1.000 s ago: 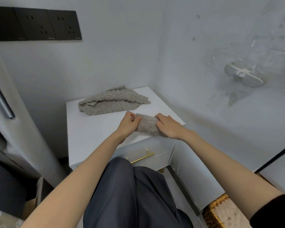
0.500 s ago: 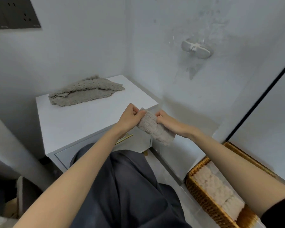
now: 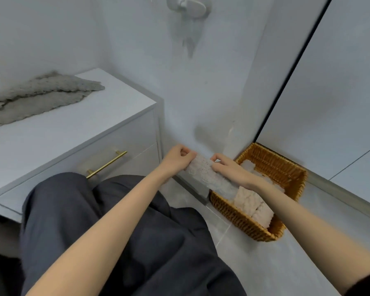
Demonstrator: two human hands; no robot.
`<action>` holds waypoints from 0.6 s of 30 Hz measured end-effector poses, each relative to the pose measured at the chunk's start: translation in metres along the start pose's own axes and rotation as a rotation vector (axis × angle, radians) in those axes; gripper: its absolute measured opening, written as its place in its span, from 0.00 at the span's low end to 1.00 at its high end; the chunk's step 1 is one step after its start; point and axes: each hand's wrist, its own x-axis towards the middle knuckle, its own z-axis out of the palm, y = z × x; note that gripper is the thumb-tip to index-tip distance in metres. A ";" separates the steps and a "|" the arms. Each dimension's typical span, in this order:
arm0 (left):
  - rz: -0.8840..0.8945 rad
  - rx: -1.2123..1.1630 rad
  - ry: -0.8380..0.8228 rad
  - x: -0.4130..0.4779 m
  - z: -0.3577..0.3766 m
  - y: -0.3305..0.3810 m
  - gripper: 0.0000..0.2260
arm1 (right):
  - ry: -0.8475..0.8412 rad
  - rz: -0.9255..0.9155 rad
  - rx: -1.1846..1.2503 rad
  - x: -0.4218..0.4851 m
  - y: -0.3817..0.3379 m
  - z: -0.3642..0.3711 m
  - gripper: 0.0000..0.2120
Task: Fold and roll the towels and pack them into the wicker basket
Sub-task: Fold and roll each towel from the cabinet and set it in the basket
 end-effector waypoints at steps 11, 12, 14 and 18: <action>0.100 0.236 -0.257 0.035 0.090 -0.008 0.06 | 0.414 0.438 0.448 -0.019 0.148 -0.042 0.09; 0.115 0.252 -0.275 0.040 0.096 -0.009 0.06 | 0.475 0.490 0.568 -0.016 0.161 -0.047 0.07; 0.140 0.277 -0.299 0.048 0.106 -0.011 0.06 | 0.593 0.573 0.762 -0.010 0.184 -0.053 0.08; 0.175 0.377 -0.383 0.068 0.132 -0.024 0.08 | 0.749 0.691 0.884 0.006 0.218 -0.062 0.05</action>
